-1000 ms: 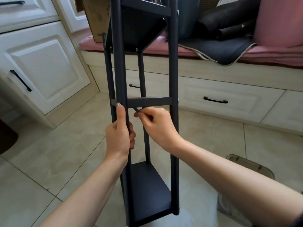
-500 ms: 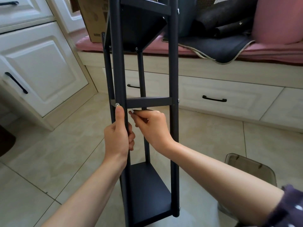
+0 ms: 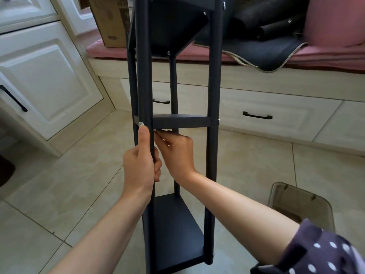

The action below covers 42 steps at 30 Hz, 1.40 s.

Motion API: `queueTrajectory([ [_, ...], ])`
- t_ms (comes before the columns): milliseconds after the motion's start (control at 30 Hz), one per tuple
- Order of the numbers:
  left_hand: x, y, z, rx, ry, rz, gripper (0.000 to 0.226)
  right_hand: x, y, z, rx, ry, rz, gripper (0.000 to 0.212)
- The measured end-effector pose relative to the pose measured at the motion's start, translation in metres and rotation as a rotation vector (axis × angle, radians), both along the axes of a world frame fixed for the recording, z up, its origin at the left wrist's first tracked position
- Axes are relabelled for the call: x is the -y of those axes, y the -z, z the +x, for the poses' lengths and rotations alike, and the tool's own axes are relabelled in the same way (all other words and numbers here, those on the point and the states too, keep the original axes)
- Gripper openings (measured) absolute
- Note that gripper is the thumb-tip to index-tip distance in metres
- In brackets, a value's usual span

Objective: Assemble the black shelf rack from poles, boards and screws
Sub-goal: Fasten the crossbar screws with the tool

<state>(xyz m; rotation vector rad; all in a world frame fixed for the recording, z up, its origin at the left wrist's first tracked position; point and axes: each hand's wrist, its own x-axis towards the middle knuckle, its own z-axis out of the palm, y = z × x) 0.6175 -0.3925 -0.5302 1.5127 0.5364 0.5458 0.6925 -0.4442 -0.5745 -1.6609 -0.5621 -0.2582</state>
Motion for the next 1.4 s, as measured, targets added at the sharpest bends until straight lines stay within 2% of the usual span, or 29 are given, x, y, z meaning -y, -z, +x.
queueTrajectory([
  [200, -0.002, 0.0, 0.001, -0.015, 0.015, 0.031, 0.074, -0.008, 0.002, 0.0, 0.018, 0.066, 0.0, 0.028],
  [300, -0.004, 0.0, 0.003, -0.019, 0.002, 0.028, 0.07, -0.01, 0.0, 0.0, -0.004, 0.077, -0.009, 0.024],
  [500, -0.006, -0.002, 0.003, -0.002, -0.009, 0.001, 0.068, 0.004, -0.012, -0.01, -0.166, -0.07, -0.035, 0.021],
  [733, -0.008, -0.003, -0.003, -0.017, -0.019, -0.009, 0.073, 0.044, -0.022, -0.019, -0.169, -0.144, -0.199, 0.023],
  [933, -0.006, -0.003, -0.004, -0.02, -0.006, 0.004, 0.079, 0.052, -0.043, -0.017, -0.118, -0.137, -0.262, 0.024],
  [1400, -0.003, -0.003, -0.001, -0.001, 0.017, -0.016, 0.069, 0.032, -0.046, -0.018, -0.17, -0.15, -0.143, 0.021],
])
